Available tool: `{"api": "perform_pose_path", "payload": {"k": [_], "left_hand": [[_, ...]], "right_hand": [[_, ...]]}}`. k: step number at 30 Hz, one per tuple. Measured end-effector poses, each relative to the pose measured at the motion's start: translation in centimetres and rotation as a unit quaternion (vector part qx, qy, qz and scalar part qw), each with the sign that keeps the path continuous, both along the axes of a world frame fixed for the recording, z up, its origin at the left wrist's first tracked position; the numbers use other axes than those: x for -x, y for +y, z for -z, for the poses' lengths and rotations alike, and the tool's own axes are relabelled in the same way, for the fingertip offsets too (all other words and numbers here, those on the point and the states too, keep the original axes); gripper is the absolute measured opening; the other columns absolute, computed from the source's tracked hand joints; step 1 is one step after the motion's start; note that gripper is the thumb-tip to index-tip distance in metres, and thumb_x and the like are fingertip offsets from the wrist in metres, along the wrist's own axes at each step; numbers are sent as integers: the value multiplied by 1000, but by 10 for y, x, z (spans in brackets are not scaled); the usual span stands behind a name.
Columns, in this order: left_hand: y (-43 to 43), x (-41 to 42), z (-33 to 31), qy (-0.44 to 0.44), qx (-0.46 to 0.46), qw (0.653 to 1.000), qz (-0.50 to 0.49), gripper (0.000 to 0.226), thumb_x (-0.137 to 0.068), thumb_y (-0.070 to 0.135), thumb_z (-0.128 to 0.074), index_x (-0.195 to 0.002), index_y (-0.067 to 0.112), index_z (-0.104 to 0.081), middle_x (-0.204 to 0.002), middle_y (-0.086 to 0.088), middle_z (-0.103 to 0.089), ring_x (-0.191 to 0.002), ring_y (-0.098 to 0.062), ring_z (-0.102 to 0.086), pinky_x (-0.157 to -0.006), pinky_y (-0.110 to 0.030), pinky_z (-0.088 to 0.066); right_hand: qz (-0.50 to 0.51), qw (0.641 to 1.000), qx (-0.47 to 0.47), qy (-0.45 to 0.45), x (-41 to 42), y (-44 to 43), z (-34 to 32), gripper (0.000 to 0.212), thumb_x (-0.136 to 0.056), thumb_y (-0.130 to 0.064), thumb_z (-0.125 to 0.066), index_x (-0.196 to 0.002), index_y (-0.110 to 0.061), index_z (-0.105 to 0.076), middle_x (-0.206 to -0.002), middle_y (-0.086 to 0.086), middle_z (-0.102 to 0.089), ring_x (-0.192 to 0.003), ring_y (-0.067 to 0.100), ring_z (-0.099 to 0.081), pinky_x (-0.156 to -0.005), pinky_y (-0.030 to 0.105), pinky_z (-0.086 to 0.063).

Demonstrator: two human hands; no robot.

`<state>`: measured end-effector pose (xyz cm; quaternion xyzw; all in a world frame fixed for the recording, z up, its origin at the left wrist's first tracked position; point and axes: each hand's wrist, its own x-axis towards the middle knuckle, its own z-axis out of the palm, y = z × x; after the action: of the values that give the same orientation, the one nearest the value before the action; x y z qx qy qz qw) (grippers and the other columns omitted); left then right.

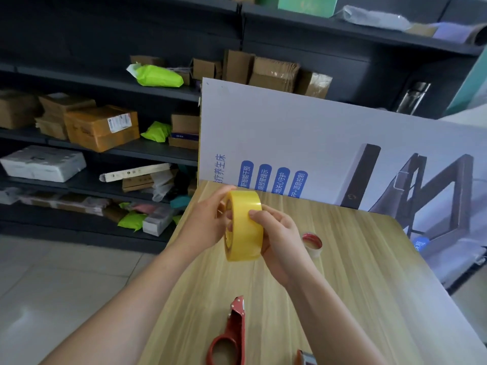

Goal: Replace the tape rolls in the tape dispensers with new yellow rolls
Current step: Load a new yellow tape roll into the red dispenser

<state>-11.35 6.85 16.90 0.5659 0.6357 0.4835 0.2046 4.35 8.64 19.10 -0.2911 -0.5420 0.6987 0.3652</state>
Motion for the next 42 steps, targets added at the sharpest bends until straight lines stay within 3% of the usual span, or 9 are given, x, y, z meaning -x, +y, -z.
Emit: {"api": "perform_pose_path", "payload": {"k": [3, 7, 11, 15, 19, 31, 35, 39, 42], "left_hand": [[8, 11, 5, -20, 83, 996, 17, 61, -84, 2, -61, -126, 43, -45, -93, -1, -64, -85, -16, -62, -70, -26, -49], [10, 19, 9, -9, 151, 988, 35, 52, -88, 12, -61, -134, 30, -45, -103, -5, -65, -91, -20, -63, -80, -38, -54], [2, 21, 6, 29, 26, 999, 37, 59, -86, 6, -63, -137, 27, -44, -120, 5, -61, -106, -14, -59, -92, -35, -50], [-3, 25, -4, 89, -102, 990, 37, 35, -88, 4, -59, -118, 20, -60, -105, 7, -65, -94, -13, -62, -83, -33, -53], [-4, 21, -10, 72, -60, 996, 15, 38, -86, 1, -58, -118, 21, -59, -95, 2, -66, -87, -20, -63, -79, -42, -53], [0, 1, -21, 8, 67, 997, 24, 47, -88, 9, -60, -131, 27, -49, -110, 1, -64, -101, -17, -60, -88, -36, -51], [-4, -3, -28, 56, 4, 998, 39, 42, -86, 3, -58, -123, 20, -51, -102, -1, -64, -95, -22, -62, -84, -42, -53], [-9, -2, -34, 129, -143, 981, 35, 38, -79, 3, -58, -110, 23, -57, -91, 8, -62, -80, -10, -59, -70, -27, -50], [-8, 1, -37, 134, -148, 980, 18, 34, -79, 3, -59, -103, 26, -58, -81, 12, -60, -75, -14, -59, -68, -36, -52]], "right_hand": [[29, 1000, 5, -2, 10, -3, 5, 33, -82, -20, -60, -110, -9, -72, -111, 22, -71, -112, 45, -61, -99, 66, -44], [51, 999, -5, -11, 22, -9, 6, 22, -80, -21, -62, -94, -22, -79, -104, 16, -75, -102, 35, -66, -94, 57, -49], [62, 998, 9, -2, 28, -13, 5, 22, -89, -14, -61, -88, -23, -80, -95, 13, -76, -90, 26, -69, -92, 53, -52], [56, 998, 37, 7, 28, -14, -1, 18, -94, -11, -57, -102, -7, -72, -100, 21, -74, -91, 29, -69, -99, 58, -47], [29, 999, 33, 8, 21, -13, -10, 28, -86, -18, -61, -109, -5, -70, -107, 21, -73, -95, 30, -68, -101, 58, -45], [-25, 999, -22, 34, -3, -15, -25, 36, -78, -9, -51, -106, -6, -74, -108, 17, -71, -101, 32, -63, -100, 62, -42], [-6, 1000, -1, 28, -2, -16, -28, 43, -77, -15, -56, -115, 2, -66, -114, 27, -68, -101, 37, -62, -100, 62, -43], [-10, 999, 27, 46, -1, -15, -31, 47, -76, -17, -57, -115, 7, -63, -113, 31, -67, -98, 37, -66, -98, 59, -47], [-28, 996, 41, 70, 0, -13, -34, 48, -75, -15, -54, -115, 10, -62, -110, 30, -69, -94, 34, -69, -91, 51, -54]]}}
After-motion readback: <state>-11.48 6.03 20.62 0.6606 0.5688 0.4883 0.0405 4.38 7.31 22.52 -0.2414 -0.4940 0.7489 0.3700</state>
